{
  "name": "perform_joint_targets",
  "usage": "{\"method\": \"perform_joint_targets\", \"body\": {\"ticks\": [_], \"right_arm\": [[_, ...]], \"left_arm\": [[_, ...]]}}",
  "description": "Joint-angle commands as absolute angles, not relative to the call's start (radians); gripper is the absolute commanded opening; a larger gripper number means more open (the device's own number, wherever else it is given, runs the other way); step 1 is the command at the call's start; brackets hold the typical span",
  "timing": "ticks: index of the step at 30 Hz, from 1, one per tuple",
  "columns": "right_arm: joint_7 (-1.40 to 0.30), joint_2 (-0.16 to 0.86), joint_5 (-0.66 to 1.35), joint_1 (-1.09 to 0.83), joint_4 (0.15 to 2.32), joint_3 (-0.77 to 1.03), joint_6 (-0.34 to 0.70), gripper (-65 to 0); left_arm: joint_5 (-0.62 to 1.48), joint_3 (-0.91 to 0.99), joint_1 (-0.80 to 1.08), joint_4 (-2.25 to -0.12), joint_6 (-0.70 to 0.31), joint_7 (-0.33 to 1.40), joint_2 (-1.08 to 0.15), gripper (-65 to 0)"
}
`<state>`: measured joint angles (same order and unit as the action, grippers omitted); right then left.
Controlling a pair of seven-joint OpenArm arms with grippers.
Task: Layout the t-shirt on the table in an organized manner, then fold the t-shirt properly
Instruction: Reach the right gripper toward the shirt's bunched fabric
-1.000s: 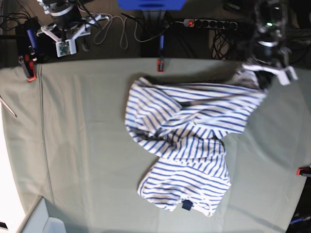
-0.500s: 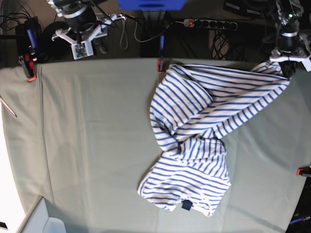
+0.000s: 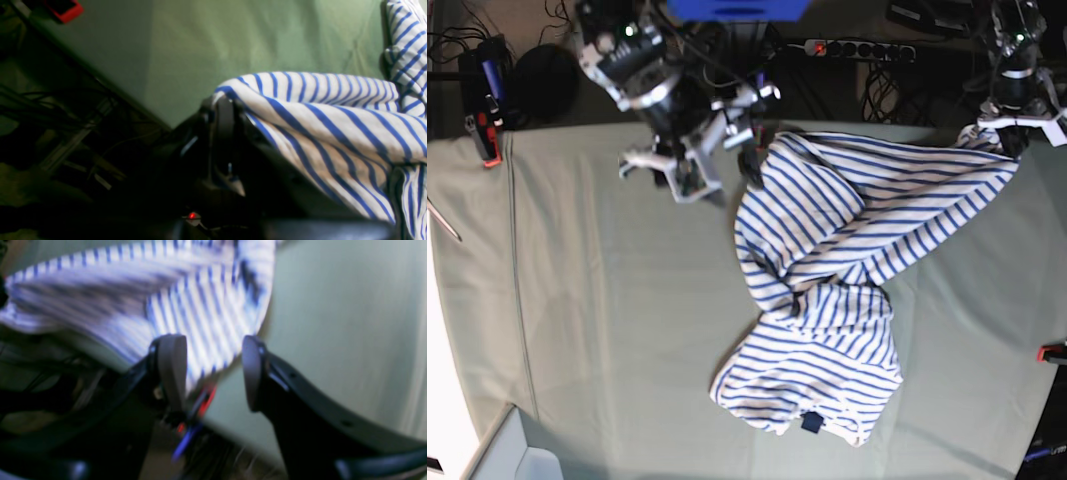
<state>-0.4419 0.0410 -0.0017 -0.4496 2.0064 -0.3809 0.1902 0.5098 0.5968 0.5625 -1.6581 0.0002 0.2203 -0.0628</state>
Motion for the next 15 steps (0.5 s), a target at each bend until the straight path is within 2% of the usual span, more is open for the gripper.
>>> {"method": "perform_joint_targets", "body": {"ticks": [1, 7, 15], "right_arm": [[-0.443, 0.036, 0.004, -0.420, 2.008, -0.390, 0.202, -34.9], [-0.607, 0.004, 0.004, -0.223, 1.876, -0.381, 0.202, -34.7], [-0.625, -0.038, 0.004, -0.119, 1.636, -0.380, 0.202, -34.5]], "left_arm": [[0.510, 0.602, 0.573, -1.673, 0.001, 0.196, -0.071, -65.0], [0.510, 0.605, 0.575, -1.652, 0.001, 0.196, -0.070, -65.0], [0.510, 0.604, 0.567, -1.607, 0.001, 0.196, -0.070, -65.0]]}}
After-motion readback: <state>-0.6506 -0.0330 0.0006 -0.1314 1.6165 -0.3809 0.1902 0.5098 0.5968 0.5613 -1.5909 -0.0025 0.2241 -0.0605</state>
